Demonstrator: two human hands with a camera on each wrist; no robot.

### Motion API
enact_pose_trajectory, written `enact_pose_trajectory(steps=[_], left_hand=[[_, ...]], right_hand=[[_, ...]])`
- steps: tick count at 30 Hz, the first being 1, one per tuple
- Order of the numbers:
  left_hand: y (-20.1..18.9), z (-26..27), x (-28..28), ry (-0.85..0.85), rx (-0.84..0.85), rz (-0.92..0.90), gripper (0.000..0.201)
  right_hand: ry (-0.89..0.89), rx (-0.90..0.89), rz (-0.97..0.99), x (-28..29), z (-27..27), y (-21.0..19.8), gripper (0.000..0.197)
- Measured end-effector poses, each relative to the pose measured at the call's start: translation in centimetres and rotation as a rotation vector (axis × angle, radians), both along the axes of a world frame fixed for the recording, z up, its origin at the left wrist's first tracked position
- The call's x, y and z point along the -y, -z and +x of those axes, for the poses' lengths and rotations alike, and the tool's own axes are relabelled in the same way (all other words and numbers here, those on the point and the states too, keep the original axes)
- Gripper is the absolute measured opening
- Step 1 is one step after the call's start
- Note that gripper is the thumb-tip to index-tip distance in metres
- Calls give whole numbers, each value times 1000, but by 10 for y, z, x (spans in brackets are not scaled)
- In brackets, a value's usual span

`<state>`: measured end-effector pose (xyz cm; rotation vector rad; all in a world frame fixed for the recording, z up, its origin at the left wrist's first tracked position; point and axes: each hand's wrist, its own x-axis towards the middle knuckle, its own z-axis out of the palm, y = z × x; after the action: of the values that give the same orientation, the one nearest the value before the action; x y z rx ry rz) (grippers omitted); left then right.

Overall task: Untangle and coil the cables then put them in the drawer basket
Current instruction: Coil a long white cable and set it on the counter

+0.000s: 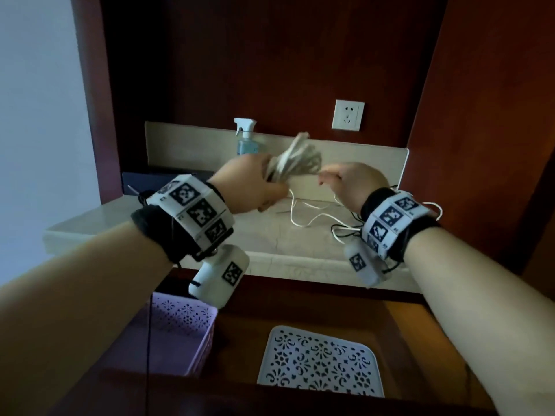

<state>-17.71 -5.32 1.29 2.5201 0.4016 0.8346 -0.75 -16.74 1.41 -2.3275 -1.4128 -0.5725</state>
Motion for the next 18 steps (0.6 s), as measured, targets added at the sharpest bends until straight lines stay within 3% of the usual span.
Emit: enact_pose_trajectory(steps=[5, 9, 14, 17, 18], left_hand=[[-9, 8, -20, -155, 173, -212, 24], [2, 17, -28, -276, 6, -5, 19], [14, 33, -13, -241, -272, 178, 37], [21, 39, 4, -155, -454, 411, 28], [24, 40, 8, -130, -483, 486, 23]], right_hand=[[-94, 217, -83, -8, -33, 23, 29], [-172, 588, -191, 1, -53, 22, 35], [-314, 838, -150, 6, -60, 11, 13], [-331, 836, -203, 4, -65, -7, 6], [-283, 778, -261, 6, -65, -16, 12]])
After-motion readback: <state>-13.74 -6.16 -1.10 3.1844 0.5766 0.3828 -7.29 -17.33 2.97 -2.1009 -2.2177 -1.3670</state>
